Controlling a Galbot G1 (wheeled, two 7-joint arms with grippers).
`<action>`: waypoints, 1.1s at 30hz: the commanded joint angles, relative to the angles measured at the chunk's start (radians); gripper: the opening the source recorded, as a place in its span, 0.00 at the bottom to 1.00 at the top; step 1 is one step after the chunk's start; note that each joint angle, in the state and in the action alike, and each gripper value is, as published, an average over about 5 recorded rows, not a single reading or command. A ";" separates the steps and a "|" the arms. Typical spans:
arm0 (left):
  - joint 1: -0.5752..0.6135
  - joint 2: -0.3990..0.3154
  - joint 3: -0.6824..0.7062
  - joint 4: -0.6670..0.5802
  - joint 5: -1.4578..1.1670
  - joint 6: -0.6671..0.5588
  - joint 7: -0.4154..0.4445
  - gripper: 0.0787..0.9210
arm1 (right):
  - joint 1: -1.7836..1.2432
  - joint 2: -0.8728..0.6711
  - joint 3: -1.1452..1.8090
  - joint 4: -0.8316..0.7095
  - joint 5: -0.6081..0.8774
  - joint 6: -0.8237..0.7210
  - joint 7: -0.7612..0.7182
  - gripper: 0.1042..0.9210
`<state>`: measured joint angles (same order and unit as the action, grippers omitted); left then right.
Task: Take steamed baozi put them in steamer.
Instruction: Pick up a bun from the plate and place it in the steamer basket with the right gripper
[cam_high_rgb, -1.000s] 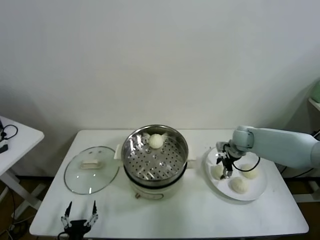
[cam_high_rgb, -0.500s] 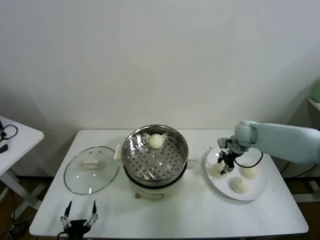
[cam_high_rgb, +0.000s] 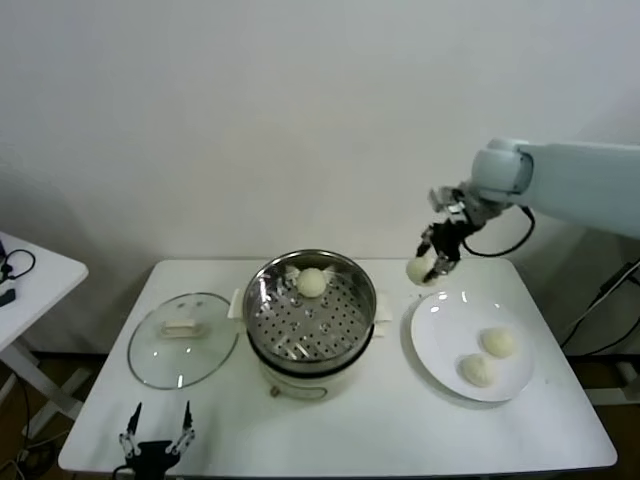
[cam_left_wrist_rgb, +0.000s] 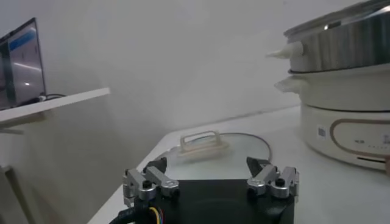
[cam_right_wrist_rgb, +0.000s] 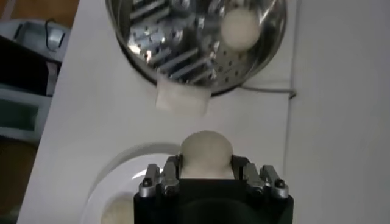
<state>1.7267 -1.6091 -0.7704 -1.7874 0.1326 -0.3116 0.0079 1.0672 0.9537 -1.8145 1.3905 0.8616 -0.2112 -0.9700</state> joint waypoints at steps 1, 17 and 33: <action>-0.002 -0.023 0.004 -0.002 -0.002 -0.002 0.001 0.88 | 0.084 0.159 0.201 0.073 0.172 -0.111 0.045 0.56; 0.007 -0.019 -0.002 -0.007 -0.006 -0.008 0.000 0.88 | -0.265 0.415 0.274 -0.042 0.056 -0.208 0.195 0.56; 0.009 -0.015 -0.003 0.004 -0.003 -0.013 0.001 0.88 | -0.414 0.438 0.262 -0.132 -0.032 -0.214 0.231 0.56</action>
<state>1.7369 -1.6092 -0.7745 -1.7890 0.1285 -0.3242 0.0081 0.7446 1.3589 -1.5631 1.3014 0.8651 -0.4120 -0.7610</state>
